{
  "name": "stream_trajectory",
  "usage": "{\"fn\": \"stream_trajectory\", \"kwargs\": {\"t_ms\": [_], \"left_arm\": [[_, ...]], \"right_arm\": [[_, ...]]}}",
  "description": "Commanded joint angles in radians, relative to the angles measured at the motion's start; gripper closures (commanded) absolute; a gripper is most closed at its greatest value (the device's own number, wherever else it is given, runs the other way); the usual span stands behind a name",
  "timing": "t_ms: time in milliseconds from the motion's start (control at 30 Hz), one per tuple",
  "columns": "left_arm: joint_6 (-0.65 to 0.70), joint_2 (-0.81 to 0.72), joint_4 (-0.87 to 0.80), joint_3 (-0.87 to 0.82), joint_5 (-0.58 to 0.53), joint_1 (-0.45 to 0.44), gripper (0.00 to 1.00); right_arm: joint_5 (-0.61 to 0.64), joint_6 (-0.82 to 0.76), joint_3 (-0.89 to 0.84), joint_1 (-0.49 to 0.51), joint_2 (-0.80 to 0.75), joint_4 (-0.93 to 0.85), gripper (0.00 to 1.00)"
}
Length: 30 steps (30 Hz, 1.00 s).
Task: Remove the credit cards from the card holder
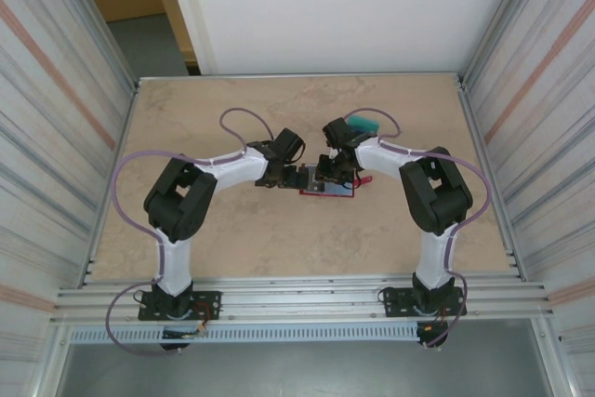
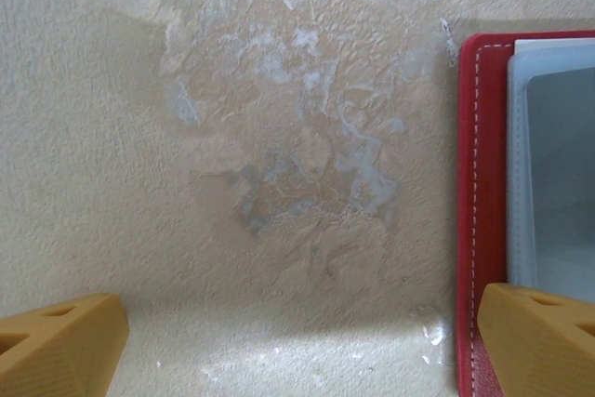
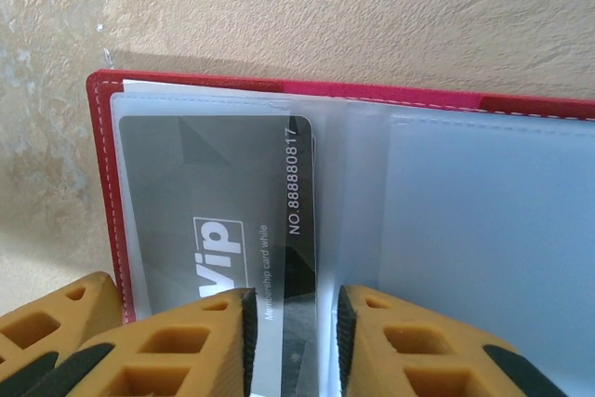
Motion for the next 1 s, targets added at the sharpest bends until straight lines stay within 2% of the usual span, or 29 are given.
{"fn": "stream_trajectory", "kwargs": {"t_ms": [0, 233, 433, 600, 967], "left_arm": [[0.015, 0.051, -0.038, -0.012, 0.003, -0.005, 0.03], [-0.002, 0.053, -0.03, -0.026, 0.023, -0.005, 0.07], [-0.012, 0.045, -0.024, -0.03, 0.033, -0.005, 0.07], [-0.013, 0.047, -0.024, -0.033, 0.032, -0.005, 0.07], [-0.01, 0.058, -0.032, -0.026, 0.023, -0.005, 0.07]], "right_arm": [[0.001, 0.009, 0.006, 0.002, -0.018, -0.01, 0.72], [0.037, 0.012, 0.008, 0.013, -0.073, -0.011, 0.77], [0.036, 0.013, 0.031, 0.016, -0.04, -0.01, 0.77], [0.031, 0.01, 0.057, 0.01, 0.012, -0.011, 0.72], [0.017, 0.004, 0.062, 0.001, 0.072, -0.012, 0.68]]}}
